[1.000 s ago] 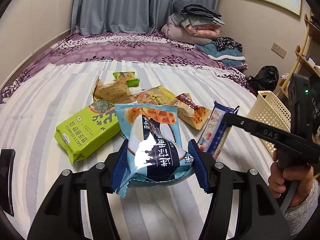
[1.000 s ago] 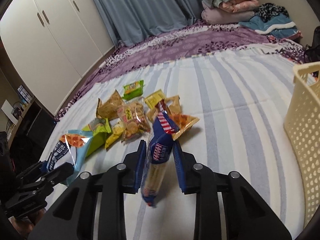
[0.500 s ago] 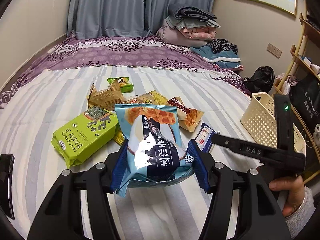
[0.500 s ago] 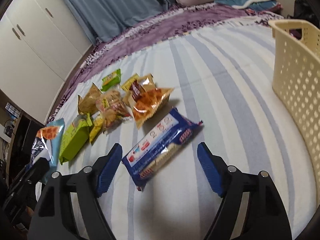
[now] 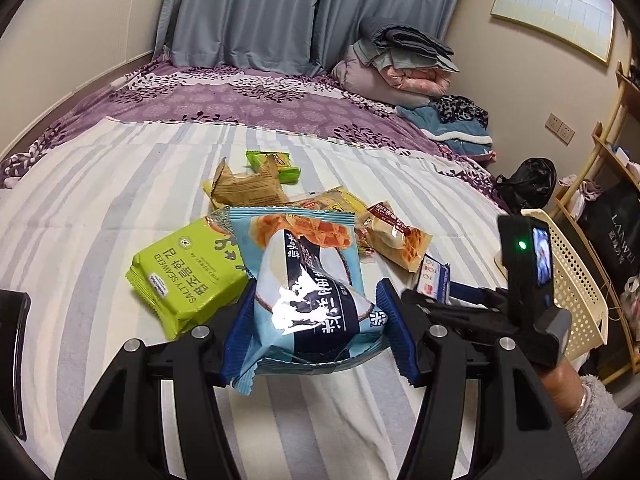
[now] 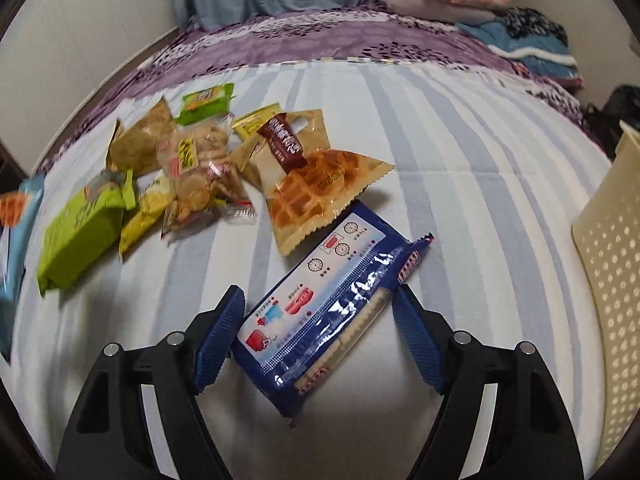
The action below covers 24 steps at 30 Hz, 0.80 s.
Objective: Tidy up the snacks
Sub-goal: 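Lift both held packs and carry them toward the cream basket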
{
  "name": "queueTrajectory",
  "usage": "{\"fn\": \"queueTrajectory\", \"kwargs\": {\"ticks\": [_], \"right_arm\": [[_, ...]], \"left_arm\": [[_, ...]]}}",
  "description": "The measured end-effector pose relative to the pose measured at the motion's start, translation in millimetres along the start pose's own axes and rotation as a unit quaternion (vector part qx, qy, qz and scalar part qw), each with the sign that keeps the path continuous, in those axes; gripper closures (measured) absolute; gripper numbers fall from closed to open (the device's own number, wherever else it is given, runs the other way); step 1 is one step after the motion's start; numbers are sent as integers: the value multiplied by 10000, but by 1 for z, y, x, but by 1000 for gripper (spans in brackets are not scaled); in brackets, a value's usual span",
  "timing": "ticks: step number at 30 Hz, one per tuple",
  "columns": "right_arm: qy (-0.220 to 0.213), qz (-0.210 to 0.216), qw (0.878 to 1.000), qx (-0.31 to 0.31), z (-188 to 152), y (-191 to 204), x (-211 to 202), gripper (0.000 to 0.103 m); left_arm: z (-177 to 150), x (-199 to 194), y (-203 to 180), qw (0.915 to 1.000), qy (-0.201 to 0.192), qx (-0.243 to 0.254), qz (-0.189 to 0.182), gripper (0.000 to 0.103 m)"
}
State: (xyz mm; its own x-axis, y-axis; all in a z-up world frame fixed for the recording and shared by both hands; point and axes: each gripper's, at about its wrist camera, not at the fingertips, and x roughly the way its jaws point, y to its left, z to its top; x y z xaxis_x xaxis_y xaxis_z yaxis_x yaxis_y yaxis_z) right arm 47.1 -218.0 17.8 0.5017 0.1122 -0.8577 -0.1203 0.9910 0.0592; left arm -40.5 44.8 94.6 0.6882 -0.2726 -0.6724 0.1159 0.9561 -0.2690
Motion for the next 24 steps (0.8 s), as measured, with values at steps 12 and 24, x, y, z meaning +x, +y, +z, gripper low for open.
{"fn": "queueTrajectory", "kwargs": {"ticks": [12, 24], "right_arm": [[-55, -303, 9987, -397, -20, -62, -38, 28], [-262, 171, 9990, -318, -18, -46, -24, 59]], "left_arm": [[2, 15, -12, 9997, 110, 102, -182, 43], [10, 10, -34, 9996, 70, 284, -38, 43]]}}
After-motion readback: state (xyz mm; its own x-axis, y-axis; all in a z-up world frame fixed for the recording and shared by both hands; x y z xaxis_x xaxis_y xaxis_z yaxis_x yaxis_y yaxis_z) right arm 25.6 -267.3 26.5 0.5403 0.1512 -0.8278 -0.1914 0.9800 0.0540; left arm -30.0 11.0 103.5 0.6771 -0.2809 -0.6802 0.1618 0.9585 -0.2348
